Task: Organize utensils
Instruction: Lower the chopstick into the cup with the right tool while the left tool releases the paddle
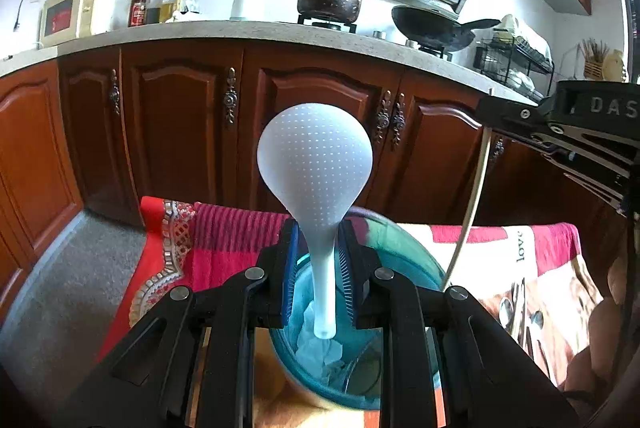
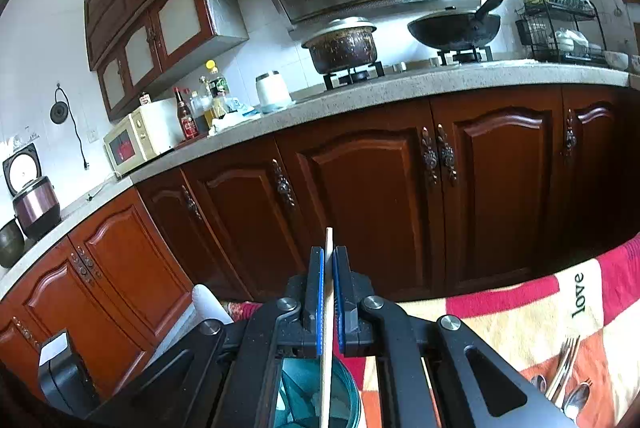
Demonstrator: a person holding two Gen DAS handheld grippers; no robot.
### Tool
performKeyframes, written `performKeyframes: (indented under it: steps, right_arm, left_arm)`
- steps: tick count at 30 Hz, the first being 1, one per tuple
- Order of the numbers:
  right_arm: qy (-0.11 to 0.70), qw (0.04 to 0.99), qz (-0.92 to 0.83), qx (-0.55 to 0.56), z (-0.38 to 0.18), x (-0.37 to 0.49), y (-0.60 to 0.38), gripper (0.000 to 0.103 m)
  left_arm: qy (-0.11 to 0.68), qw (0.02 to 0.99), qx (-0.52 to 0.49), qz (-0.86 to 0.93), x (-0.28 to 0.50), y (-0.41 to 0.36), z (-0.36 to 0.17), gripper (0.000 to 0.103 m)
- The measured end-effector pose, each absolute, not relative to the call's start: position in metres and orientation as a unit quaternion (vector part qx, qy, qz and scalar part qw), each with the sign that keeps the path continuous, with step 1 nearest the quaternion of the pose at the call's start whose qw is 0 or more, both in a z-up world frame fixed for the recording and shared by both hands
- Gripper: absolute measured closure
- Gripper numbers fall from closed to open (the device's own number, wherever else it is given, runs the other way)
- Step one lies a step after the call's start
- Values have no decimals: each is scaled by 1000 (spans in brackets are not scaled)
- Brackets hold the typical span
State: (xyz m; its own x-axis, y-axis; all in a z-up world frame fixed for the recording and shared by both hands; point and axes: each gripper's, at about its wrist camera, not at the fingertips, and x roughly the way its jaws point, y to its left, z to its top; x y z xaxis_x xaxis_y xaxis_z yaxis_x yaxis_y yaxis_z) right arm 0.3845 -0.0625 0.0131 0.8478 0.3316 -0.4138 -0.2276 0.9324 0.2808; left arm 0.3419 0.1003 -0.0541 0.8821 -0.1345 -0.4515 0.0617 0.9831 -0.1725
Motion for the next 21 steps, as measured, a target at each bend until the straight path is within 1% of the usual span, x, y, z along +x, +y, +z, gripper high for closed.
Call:
performKeyframes:
  steps: [9,21]
  right_arm:
    - [263,943,152,135,-3,383,-77,99]
    - [284,936,163,133,-12,385,-73,99]
  left_arm:
    - [246,965,-67,-61,331,103,-66,84]
    - [263,962,-37,-65,321,92,-68,84]
